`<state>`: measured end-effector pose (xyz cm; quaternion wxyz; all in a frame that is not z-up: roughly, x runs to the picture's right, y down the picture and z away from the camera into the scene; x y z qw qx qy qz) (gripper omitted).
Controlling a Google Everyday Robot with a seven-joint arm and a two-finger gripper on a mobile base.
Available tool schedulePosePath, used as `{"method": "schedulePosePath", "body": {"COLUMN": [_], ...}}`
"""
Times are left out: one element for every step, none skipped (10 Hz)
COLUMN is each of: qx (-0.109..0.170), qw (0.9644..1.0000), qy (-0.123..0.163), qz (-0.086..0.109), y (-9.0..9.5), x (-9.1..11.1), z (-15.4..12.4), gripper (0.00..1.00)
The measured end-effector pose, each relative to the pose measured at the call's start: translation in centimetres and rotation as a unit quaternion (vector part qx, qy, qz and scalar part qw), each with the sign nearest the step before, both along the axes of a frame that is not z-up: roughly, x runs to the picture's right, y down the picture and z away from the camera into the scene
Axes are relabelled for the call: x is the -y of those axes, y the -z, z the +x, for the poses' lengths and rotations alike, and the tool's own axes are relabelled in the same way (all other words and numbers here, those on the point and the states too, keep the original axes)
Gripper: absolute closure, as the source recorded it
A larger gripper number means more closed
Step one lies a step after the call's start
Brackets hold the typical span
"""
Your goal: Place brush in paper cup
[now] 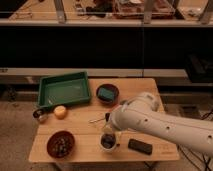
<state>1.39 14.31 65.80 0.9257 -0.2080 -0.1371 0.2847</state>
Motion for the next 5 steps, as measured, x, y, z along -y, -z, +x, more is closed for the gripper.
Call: {"method": "schedulePosePath", "body": {"qx": [0.0,0.0,0.0,-0.001,-0.001], "qw": [1.0,1.0,1.0,1.0,1.0], "qy": [0.0,0.0,0.0,-0.001,-0.001], "qz": [0.0,0.0,0.001,0.001,0.001], "y": [0.8,2.0,3.0,4.1,4.8], "x": [0.7,1.8,2.6,3.6,4.2], "z": [0.0,0.0,0.0,0.1,0.2], "gripper": [0.46,0.46,0.46,0.46,0.46]}}
